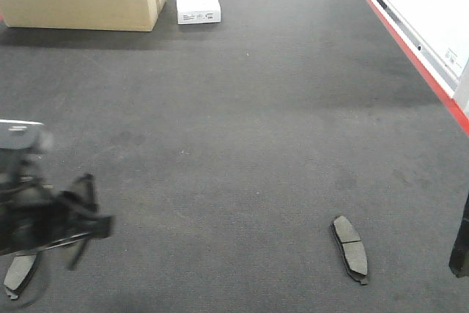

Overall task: Move and align brake pads A on conveyor
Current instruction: 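Lower the left gripper with its pad onto the belt beside the nearest pad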

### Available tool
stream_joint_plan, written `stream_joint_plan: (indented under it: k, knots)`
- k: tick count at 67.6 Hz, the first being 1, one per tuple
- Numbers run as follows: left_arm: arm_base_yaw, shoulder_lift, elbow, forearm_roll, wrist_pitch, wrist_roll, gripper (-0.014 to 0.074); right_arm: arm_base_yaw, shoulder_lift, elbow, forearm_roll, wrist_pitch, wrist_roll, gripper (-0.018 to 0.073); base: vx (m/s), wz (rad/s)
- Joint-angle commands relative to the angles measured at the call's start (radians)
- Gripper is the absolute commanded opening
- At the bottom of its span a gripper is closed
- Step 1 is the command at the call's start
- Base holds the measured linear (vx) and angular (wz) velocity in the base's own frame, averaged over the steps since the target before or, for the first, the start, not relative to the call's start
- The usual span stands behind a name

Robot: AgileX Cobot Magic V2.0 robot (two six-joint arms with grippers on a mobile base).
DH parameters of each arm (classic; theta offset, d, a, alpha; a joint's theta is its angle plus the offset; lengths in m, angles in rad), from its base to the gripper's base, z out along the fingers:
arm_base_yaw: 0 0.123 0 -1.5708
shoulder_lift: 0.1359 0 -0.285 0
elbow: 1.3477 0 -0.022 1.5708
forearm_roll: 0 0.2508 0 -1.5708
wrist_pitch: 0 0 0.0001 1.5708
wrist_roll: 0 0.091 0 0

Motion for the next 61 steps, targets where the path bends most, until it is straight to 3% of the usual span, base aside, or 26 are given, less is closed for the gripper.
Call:
stream_joint_plan:
  k: [1,18,34,61]
  knots:
    - [0.003,0.115,-0.060,0.009,-0.078,-0.084,0.0057,0.000,0.006,-0.032,-0.012,-0.093,-0.004,-0.0004,0.00,0.00]
    - [0.003,0.339,-0.071,-0.031,-0.176,-0.196,0.0064,0.000,0.006,-0.032,-0.012,-0.093,-0.004,-0.0004,0.00,0.00]
    - [0.003,0.467,-0.117,-0.047,-0.186,-0.210,0.0093,0.000,0.006,-0.032,-0.012,-0.093,-0.004,-0.0004,0.00,0.00]
    - [0.003,0.599,-0.250,-0.089,-0.001,-0.203,0.0403,0.000,0.006,-0.032,-0.012,-0.093,-0.004,-0.0004,0.00,0.00]
